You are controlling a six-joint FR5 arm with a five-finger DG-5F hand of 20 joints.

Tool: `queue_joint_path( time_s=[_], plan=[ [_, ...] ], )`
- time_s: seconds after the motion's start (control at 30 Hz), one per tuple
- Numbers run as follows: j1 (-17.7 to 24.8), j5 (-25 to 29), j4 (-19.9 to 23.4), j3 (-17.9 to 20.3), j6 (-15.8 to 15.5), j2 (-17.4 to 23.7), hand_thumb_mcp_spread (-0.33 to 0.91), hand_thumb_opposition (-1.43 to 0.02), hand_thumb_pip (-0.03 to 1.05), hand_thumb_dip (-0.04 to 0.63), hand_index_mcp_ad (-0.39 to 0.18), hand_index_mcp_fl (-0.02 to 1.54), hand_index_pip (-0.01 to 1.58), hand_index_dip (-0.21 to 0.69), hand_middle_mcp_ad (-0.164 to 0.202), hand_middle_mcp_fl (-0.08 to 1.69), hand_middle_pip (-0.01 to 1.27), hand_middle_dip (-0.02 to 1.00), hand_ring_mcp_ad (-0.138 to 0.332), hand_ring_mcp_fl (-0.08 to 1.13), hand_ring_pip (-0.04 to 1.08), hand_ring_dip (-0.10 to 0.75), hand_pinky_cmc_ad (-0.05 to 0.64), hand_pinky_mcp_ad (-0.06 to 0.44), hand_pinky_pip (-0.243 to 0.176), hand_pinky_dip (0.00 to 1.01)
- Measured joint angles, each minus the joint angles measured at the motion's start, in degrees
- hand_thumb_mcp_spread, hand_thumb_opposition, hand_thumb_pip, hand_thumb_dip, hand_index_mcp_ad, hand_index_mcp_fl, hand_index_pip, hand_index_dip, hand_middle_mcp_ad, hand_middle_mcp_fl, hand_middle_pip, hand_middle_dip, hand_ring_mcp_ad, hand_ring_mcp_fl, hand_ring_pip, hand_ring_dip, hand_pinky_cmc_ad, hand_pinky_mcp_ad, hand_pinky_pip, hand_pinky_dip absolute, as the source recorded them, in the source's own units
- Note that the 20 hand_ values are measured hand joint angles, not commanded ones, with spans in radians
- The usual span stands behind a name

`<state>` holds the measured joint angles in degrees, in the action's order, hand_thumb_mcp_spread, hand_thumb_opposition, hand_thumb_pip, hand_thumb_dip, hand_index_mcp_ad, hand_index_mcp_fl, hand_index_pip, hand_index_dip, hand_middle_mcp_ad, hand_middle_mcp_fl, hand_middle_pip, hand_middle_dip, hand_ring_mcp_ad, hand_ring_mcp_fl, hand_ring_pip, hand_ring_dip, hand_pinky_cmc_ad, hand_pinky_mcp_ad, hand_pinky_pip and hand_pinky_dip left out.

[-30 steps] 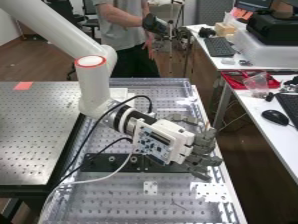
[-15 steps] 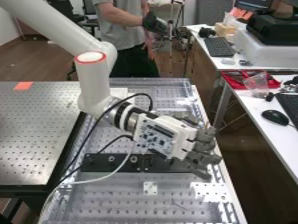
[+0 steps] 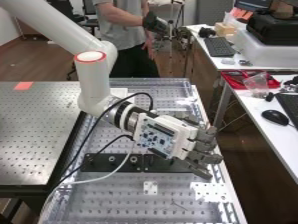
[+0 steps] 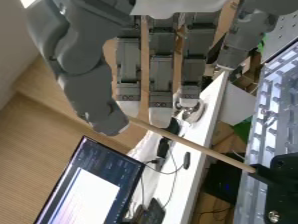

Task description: Grab the chopstick and place it in the clear container

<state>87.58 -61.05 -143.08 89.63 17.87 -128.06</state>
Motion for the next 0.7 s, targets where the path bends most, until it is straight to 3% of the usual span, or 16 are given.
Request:
queue_joint_path(
  time_s=[0.2,0.7],
  plan=[
    [0.11,0.23,0.66,0.09,1.59,-0.18,0.56,-0.79,0.69,0.278,-0.037,0.12,1.56,0.077,0.059,0.39,1.01,0.73,0.087,0.39,0.26,0.513,0.295,0.232,-0.031,0.18],
    [0.17,0.75,0.41,-0.52,1.09,-0.42,0.57,-0.8,0.65,0.271,-0.051,0.26,1.54,0.047,0.061,0.53,0.99,0.73,0.087,0.49,0.25,0.546,0.342,0.23,0.0,0.18]
  ],
)
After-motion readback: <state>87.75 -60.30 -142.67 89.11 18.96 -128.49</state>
